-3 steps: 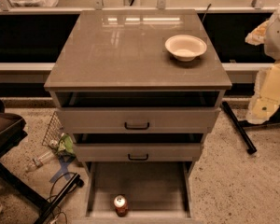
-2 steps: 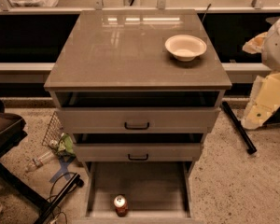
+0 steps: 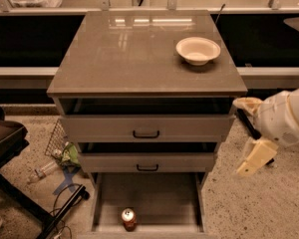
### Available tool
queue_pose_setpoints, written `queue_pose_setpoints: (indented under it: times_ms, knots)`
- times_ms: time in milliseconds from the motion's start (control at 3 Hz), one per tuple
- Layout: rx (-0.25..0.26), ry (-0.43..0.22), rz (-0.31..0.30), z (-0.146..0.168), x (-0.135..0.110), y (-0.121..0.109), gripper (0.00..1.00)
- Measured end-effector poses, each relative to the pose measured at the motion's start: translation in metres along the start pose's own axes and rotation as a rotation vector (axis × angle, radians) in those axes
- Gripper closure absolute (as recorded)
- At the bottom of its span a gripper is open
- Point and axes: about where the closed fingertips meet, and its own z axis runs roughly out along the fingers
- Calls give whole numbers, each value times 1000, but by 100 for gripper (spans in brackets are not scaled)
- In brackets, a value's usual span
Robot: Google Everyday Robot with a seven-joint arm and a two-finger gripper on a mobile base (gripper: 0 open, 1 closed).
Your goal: Pick coke can from bottom drawer and place on counter
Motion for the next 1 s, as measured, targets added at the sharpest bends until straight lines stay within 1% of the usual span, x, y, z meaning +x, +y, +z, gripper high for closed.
queue_pose_setpoints:
  times_ms: [333,667,1000]
  knots:
    - [47,-154,-10,53,21,3,0]
    - [109,-247,-30,96,41,-2,0]
    - [112,-270,-14,131,62,1,0]
